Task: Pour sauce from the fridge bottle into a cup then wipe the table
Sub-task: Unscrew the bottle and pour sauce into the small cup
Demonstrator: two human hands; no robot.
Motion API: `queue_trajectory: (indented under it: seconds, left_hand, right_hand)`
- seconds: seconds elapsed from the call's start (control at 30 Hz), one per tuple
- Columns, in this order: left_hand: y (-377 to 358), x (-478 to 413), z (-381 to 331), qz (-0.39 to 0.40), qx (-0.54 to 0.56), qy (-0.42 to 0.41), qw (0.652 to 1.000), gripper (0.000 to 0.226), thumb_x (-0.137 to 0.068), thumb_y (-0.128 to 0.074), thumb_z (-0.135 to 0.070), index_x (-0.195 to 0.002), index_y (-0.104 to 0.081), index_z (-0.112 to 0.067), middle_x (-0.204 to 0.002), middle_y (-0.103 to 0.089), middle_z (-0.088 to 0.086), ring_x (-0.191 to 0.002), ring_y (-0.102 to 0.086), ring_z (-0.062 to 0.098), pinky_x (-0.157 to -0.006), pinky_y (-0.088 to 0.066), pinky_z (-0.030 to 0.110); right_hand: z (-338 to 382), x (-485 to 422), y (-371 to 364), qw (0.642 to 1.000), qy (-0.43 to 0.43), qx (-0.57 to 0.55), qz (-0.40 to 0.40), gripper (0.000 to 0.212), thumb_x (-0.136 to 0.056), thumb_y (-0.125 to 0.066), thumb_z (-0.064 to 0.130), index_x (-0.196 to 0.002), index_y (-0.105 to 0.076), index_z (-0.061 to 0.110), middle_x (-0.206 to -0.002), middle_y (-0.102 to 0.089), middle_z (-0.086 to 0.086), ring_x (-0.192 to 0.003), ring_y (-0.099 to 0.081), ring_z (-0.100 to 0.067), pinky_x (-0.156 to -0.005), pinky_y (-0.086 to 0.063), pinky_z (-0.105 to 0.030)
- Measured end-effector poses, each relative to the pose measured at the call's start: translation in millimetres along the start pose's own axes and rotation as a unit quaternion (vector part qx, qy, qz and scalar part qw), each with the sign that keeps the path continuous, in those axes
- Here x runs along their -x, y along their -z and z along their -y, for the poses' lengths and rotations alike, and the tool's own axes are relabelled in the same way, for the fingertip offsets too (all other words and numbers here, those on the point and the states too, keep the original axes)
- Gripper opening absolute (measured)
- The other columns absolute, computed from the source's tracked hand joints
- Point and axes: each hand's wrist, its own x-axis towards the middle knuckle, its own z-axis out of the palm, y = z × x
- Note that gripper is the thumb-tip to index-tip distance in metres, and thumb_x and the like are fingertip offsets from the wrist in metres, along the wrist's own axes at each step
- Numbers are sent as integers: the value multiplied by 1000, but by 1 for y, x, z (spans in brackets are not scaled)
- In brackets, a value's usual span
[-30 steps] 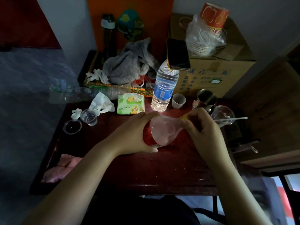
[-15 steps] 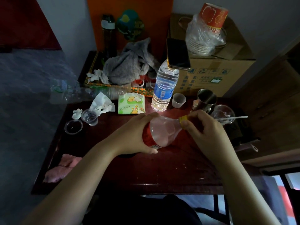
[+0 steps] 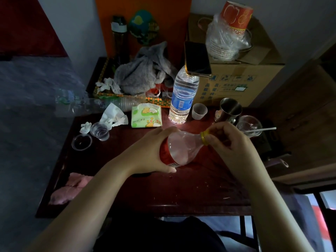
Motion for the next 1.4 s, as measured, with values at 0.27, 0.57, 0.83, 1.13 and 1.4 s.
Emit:
queue_trajectory:
  seconds: [0.27, 0.57, 0.83, 1.13, 1.4]
  left_hand:
    - [-3, 1, 0, 4, 7, -9, 1000, 105, -53, -86, -49, -141, -28, -41, -135, -38, -17, -127, -36, 0, -106, -34, 27]
    - [-4, 1, 1, 0, -3, -15, 1000, 106, -53, -87, -46, -142, -29, -40, -126, -33, -24, -123, -34, -4, -103, -30, 19]
    - [-3, 1, 3, 5, -9, -10, 1000, 108, -54, -87, -46, -143, -27, -40, -125, -33, -23, -121, -34, -5, -102, -29, 18]
    - [-5, -1, 4, 8, -3, -7, 1000, 106, -53, -86, -49, -141, -27, -42, -135, -38, -16, -127, -36, 1, -105, -33, 24]
    - [-3, -1, 6, 8, -11, -4, 1000, 107, -53, -86, -48, -142, -27, -41, -130, -39, -17, -125, -37, 2, -104, -33, 23]
  right_hand:
    - [-1, 3, 11, 995, 42, -43, 83, 46, -84, -67, 21, -128, -54, 24, -116, -57, 10, -106, -58, -4, -87, -46, -14]
    - [-1, 2, 4, 1000, 11, 10, 0, 17, -80, -70, 29, -96, -64, 26, -91, -67, 12, -83, -62, -3, -73, -48, -19]
    - [-6, 3, 5, 999, 7, -32, 33, 42, -84, -64, 41, -122, -55, 26, -111, -64, 9, -103, -61, 0, -83, -49, -17]
    - [-1, 3, 2, 999, 17, 28, 2, 15, -84, -67, 26, -99, -66, 29, -96, -65, 19, -89, -58, 7, -73, -39, -3]
    - [-1, 2, 3, 999, 7, 50, 12, 53, -77, -47, 62, -118, -58, 30, -105, -62, 15, -94, -59, 2, -78, -49, -21]
